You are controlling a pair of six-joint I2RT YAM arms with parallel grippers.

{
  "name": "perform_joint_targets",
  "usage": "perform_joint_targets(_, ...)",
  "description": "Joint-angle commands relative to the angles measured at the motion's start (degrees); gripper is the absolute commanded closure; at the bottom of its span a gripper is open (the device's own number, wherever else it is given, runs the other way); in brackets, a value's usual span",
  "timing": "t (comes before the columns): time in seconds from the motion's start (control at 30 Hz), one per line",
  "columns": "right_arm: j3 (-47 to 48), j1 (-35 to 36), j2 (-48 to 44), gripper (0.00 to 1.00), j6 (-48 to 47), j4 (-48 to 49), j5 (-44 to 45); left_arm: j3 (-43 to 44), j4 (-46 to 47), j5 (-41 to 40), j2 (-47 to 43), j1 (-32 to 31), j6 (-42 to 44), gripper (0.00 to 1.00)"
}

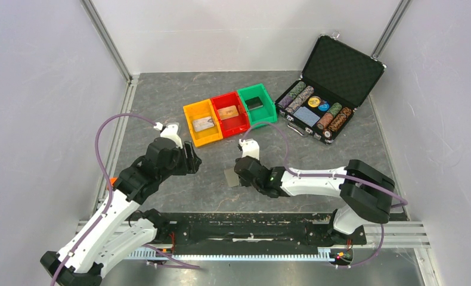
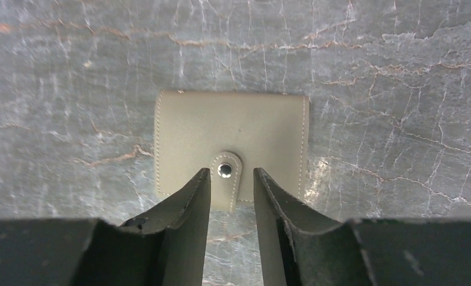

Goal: Take the credit cards out of the card holder
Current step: Open the card holder at the center of the board.

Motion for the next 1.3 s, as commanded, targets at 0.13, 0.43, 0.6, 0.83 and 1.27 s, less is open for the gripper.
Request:
perform_joint_targets(0.13, 6.03, 0.31, 2.23, 0.63, 7.73, -5.72, 3.14, -0.05, 0.21, -0.76, -1.23, 0.19, 2.01, 0.35)
perform_joint_targets(0.43, 9.73, 0.98, 8.69, 0.62, 6.04, -7.30, 2.72, -0.10, 0.45, -0.10, -1.12, 0.23, 2.56, 0.35)
perform_joint_targets(0.6, 8.89, 1.16, 9.36, 0.78, 3.47, -8.13, 3.10, -0.18, 0.45, -0.72, -1.53, 0.19, 2.56, 0.35)
perform_joint_targets(0.83, 0.44, 1.35, 2.62, 0.98, -6.37, 2.28, 3.07, -0.53, 0.54, 0.37, -0.73, 0.23, 1.80, 0.35)
perform_joint_targets(1.27, -19.41, 1.08, -9.91, 1.00, -29.34, 37.98, -11.68, -5.97, 7.53, 16.46, 5.56, 0.14, -6.41, 0.36)
